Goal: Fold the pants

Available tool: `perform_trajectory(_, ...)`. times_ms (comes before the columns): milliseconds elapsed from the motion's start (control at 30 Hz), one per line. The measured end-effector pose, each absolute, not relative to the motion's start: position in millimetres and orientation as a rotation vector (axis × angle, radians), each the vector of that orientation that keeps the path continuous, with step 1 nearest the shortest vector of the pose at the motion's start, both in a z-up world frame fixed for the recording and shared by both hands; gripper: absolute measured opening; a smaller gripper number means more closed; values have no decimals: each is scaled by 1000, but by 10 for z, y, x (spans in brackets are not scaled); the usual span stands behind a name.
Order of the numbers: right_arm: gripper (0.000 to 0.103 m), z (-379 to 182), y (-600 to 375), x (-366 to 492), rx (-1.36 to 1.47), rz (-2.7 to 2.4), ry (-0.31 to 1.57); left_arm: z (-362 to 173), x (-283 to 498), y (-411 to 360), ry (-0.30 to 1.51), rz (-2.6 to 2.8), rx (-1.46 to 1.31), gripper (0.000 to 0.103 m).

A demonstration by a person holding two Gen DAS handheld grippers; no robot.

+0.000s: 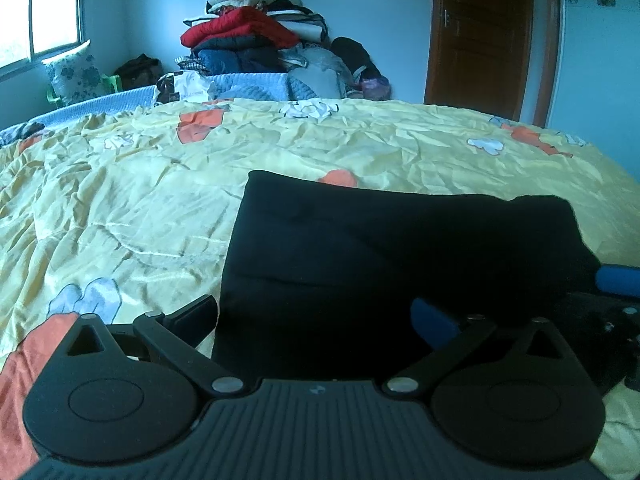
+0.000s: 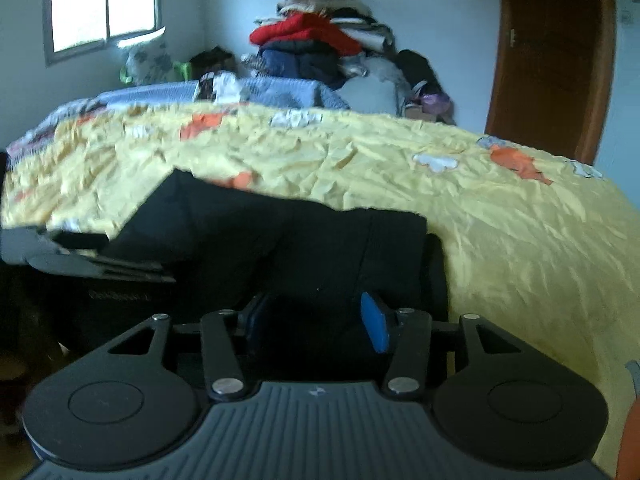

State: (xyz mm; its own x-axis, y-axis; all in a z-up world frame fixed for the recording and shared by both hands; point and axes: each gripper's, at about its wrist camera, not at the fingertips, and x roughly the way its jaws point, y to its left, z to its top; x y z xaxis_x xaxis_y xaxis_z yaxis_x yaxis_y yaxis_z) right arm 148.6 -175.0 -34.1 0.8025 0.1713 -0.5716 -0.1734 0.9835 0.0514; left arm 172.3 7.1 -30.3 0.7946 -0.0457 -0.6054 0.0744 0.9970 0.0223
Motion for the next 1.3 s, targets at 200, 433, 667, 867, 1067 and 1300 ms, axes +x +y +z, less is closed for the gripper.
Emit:
perform_trajectory(200,81,-210,-1766,1075,73,213,586,-129,1423,164,632,-66,46,102)
perform_trajectory(433,82,-155,-1735,729,141,246,600,-21,1087,219,601,-47,59,102)
perform_trajectory(667,82,-204,-1792,526,226,233,611,-153,1092,282,655,-35,1,101)
perform_trajectory(867,82,-177,-1822,340,231,219,601,-89,883,299,612,-1,32,101)
perform_trajectory(1067,82,-186,-1795,192,232,229,603,-53,635,292,625,0,66,101)
perform_trajectory(1300,82,-232,-1679,13,188,232,605,-107,311,330,646,1,56,102)
